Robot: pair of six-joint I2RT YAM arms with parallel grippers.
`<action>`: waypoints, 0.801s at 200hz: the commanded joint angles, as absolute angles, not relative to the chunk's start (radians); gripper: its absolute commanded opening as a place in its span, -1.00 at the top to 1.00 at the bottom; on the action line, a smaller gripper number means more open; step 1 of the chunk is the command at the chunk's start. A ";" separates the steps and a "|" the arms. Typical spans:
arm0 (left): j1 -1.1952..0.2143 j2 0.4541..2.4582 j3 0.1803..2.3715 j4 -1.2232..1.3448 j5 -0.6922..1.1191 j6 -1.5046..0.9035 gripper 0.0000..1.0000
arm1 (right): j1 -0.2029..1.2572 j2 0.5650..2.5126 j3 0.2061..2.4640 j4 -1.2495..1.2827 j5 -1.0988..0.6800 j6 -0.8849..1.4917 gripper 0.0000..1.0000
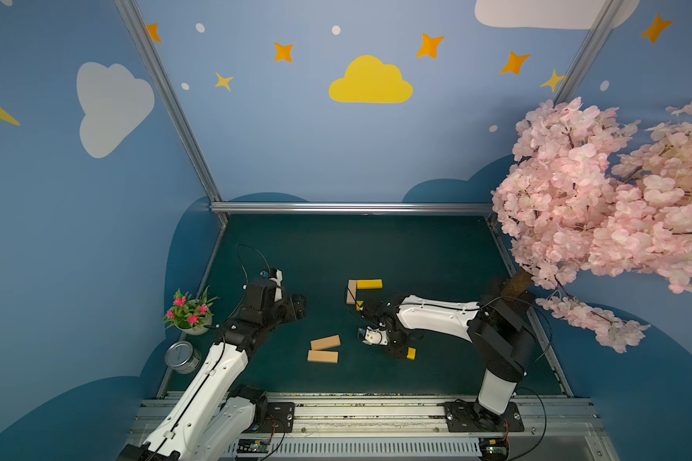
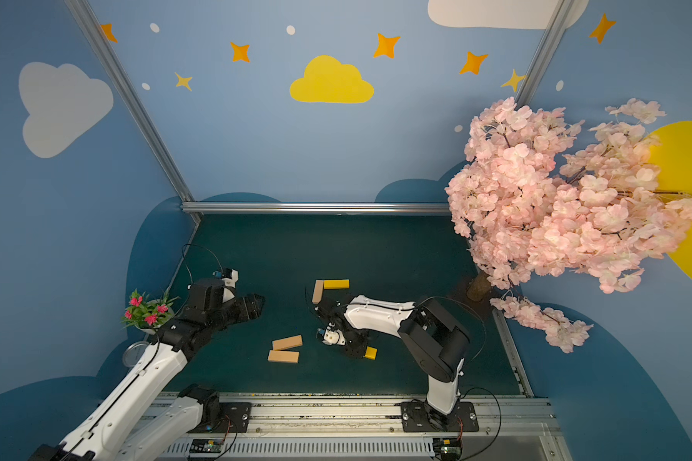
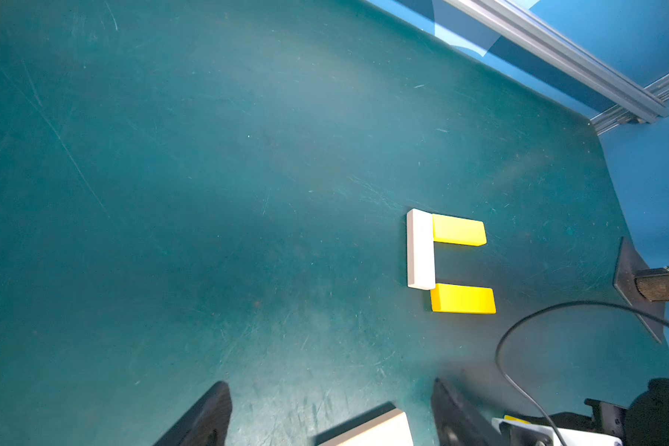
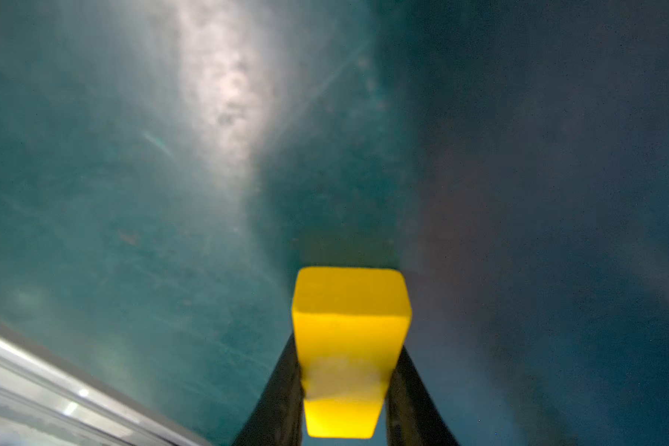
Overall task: Assemble the number 6 with building blocks
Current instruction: Pick up the building block from the center of the board, then assemble the building block at the center of the board.
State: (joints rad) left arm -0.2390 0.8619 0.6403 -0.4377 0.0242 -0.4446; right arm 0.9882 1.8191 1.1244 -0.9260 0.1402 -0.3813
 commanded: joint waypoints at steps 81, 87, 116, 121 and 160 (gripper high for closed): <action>-0.237 0.857 0.654 -0.436 0.024 -0.446 -0.65 | 0.945 1.763 1.495 -1.216 0.311 0.381 1.00; -0.237 0.857 0.652 -0.435 0.029 -0.446 -0.65 | 0.948 1.776 1.513 -1.235 0.280 0.397 1.00; -0.236 0.865 0.651 -0.427 0.042 -0.449 -0.65 | 0.955 1.789 1.519 -1.248 0.218 0.523 1.00; -0.238 0.866 0.651 -0.424 0.045 -0.449 -0.65 | 0.954 1.789 1.514 -1.242 0.210 0.537 1.00; -0.237 0.873 0.653 -0.421 0.057 -0.449 -0.65 | 0.954 1.790 1.477 -1.242 0.209 0.632 1.00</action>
State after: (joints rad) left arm -0.2390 0.8684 0.6392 -0.4332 0.0364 -0.4500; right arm 0.9516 1.7805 1.4960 -1.1900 0.2321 0.5209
